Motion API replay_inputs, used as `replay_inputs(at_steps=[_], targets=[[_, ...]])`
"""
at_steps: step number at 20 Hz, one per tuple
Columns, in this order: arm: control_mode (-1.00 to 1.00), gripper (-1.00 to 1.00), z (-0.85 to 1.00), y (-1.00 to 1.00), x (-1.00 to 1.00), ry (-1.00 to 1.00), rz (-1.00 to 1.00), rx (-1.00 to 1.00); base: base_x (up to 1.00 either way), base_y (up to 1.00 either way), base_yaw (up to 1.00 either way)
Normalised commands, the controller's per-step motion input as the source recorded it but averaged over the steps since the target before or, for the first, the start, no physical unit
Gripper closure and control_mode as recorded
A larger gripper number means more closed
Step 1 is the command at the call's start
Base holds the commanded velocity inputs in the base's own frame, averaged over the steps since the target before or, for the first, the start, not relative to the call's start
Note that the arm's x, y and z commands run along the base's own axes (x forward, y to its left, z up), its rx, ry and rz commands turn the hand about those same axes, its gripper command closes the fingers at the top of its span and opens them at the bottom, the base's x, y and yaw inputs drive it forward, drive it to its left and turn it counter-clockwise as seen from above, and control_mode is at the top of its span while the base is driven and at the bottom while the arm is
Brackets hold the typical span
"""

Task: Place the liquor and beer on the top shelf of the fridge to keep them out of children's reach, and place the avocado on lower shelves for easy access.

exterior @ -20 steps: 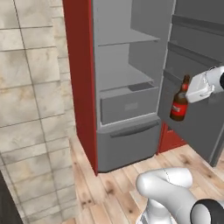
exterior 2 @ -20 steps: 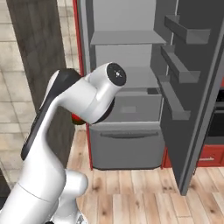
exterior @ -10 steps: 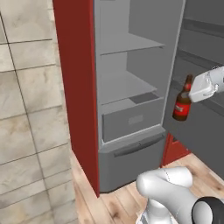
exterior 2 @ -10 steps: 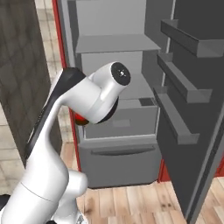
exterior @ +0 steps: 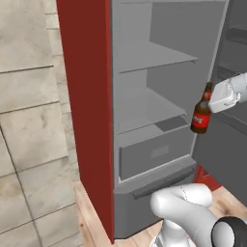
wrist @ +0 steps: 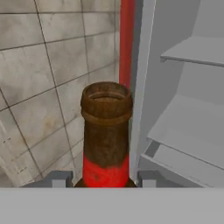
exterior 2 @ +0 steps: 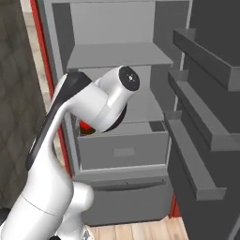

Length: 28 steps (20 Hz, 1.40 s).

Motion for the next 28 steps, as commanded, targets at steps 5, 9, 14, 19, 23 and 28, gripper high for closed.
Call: replay_inputs(at_steps=[5,9,14,19,23,28], targets=[[1.0,1.0,0.0,0.0,0.0,0.0,0.0,0.0,0.67,-0.42,0.0],[1.0,1.0,0.0,0.0,0.0,0.0,0.0,0.0,0.6,-0.22,0.0],[1.0,1.0,0.0,0.0,0.0,0.0,0.0,0.0,0.51,0.04,0.0],[-1.0,1.0,0.03,0.02,0.35,-0.03,0.0,-0.01,0.21,0.04,0.0],[-1.0,1.0,0.01,0.0,0.59,-0.08,0.0,0.0,0.0,0.0,0.0],[-1.0,1.0,0.2,0.0,0.48,-0.11,0.0,0.0,0.0,0.0,0.0]])
